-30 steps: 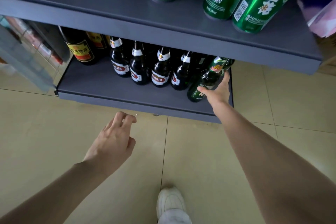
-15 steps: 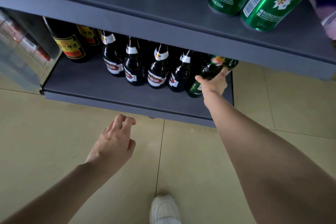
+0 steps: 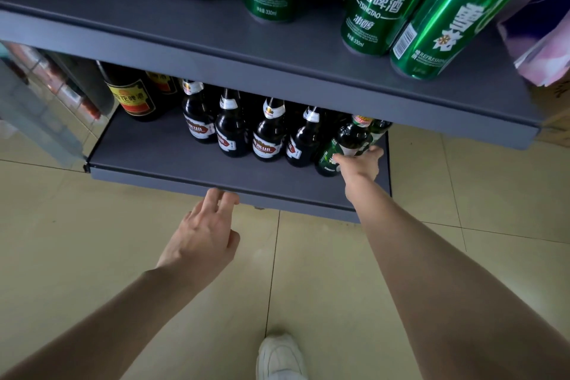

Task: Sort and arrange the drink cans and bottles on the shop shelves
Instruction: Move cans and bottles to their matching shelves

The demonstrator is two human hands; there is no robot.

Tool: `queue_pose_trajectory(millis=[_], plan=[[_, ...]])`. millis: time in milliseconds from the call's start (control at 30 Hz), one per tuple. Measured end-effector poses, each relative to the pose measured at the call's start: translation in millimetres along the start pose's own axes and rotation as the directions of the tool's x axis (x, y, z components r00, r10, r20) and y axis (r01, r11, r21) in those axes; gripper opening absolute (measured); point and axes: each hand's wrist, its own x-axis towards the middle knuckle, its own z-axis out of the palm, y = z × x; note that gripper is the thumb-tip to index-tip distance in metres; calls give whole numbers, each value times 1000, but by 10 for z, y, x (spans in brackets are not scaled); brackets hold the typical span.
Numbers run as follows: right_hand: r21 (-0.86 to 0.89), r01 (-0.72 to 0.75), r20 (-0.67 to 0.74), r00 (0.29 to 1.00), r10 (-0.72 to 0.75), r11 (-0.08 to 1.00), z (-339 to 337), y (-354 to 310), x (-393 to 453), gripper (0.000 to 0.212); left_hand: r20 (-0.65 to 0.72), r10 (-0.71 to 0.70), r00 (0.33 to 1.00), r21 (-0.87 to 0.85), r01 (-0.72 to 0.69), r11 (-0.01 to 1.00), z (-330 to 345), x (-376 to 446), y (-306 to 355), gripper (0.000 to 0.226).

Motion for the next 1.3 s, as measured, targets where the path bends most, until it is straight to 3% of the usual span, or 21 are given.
queue_pose_trajectory(millis=[133,233,300,367,433,500,600,767,967,1100,1200,1300], plan=[[-92,54,127,991,-42,994,-298,-85,-496,63,-10,-4,1000,25,4,1000,-273,-224,109,43],[-328,206,403,913,-61,922,-757,-450,-1126,60,22,43,999,114,-45,992,-749,-464,323,45],[-436,424,596,797,-98,794,-1148,-844,-1541,58,16,141,990,197,-142,970,-1225,-581,546,61],[-410,656,753,636,-171,634,-1630,-1517,-1955,57,-12,253,967,274,-240,931,-1902,-586,916,76],[-323,815,815,498,-296,482,-2172,-2434,-2325,57,-72,374,925,360,-326,874,-2764,-533,1401,80],[-276,900,785,414,-461,338,-2801,-3437,-2657,56,-173,462,870,434,-354,828,-3703,-484,1928,76],[-229,938,655,347,-672,261,-3794,-4850,-3148,50,-359,541,761,440,-374,817,-5081,-469,2700,56],[-242,959,457,250,-853,151,-4988,-6142,-3679,48,-614,587,528,364,-471,803,-6626,-516,3795,37],[-325,945,384,170,-908,40,-5670,-6979,-3614,47,-618,707,343,518,-499,695,-7343,-345,4665,40],[-374,927,374,153,-915,2,-5780,-7584,-3278,60,-738,639,218,521,-418,744,-7666,83,5092,44],[-320,947,322,143,-936,35,-5728,-8075,-2959,64,-818,539,201,457,-343,821,-7838,427,5448,54],[-197,974,253,162,-954,114,-5617,-8603,-2686,63,-827,513,231,444,-292,847,-7987,683,5724,61]])
